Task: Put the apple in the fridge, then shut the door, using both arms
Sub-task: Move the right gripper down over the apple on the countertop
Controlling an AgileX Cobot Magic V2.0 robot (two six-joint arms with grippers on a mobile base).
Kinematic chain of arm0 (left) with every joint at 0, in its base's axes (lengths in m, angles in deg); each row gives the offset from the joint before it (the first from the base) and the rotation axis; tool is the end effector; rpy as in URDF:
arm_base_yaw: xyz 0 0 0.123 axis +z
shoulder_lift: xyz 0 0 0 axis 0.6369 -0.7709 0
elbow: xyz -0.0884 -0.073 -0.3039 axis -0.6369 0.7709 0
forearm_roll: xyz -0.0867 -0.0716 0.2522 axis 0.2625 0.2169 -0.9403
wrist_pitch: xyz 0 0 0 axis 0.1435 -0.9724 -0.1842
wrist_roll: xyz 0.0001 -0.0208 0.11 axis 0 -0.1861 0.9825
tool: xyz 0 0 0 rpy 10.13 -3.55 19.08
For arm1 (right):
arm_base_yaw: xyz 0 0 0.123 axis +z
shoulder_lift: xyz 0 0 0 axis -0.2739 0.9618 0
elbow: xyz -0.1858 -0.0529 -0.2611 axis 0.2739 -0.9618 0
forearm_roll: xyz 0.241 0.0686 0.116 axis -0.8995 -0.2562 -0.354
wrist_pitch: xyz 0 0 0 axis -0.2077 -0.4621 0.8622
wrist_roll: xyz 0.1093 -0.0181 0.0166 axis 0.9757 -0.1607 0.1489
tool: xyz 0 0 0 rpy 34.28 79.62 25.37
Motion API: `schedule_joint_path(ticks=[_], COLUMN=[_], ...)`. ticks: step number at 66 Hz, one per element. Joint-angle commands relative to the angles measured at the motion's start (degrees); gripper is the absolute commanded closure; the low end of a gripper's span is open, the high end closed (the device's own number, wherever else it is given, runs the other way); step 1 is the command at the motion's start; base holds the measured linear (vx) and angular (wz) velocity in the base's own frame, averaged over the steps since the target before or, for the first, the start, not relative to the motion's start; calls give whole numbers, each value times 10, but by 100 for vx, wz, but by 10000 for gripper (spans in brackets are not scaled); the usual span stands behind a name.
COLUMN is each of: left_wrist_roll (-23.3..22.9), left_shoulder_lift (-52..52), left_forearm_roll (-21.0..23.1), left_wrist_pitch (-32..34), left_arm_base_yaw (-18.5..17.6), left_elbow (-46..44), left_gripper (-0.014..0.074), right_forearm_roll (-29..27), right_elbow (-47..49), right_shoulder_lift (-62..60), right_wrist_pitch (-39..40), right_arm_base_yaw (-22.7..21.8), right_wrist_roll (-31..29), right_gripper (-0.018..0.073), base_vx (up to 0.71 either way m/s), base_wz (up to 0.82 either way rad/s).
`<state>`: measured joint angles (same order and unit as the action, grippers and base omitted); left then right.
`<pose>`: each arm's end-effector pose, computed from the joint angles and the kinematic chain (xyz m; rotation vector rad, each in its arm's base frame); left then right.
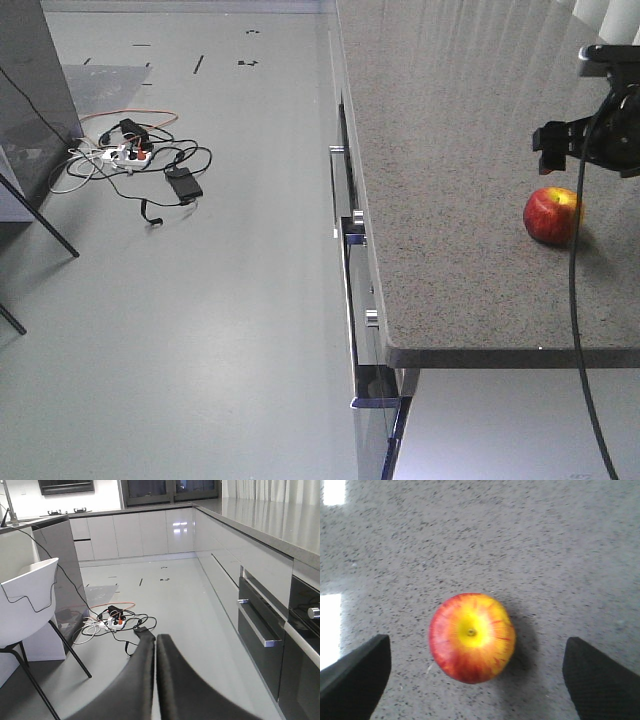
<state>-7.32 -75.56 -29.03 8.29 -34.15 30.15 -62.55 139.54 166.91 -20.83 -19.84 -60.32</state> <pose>0.0619 0.0050 0.1925 -0.0686 1.6199 0.0681 0.4680 -0.0390 0.3177 0.1800 2.5169 -0.0817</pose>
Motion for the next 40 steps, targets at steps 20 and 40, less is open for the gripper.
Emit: schedule_joint_path(ticks=[20,40], left_wrist_roll=[-3,-3], left_shoulder_lift=[9,9], left_forearm_roll=[4,4], left_wrist_pitch=[41,41], left_arm_base_yaw=[-4,-4], left_elbow=[-13,-13], left_gripper=[603,603], right_forearm_roll=[-6,5], right_elbow=[19,19], right_shoulder_lift=[9,14], right_wrist_pitch=[54,76], right_arm_base_yaw=[-2,-2], right_wrist_roll=[-31,-27], right_gripper=[-90,-82], base_vx=[0,0], base_wz=[0,0])
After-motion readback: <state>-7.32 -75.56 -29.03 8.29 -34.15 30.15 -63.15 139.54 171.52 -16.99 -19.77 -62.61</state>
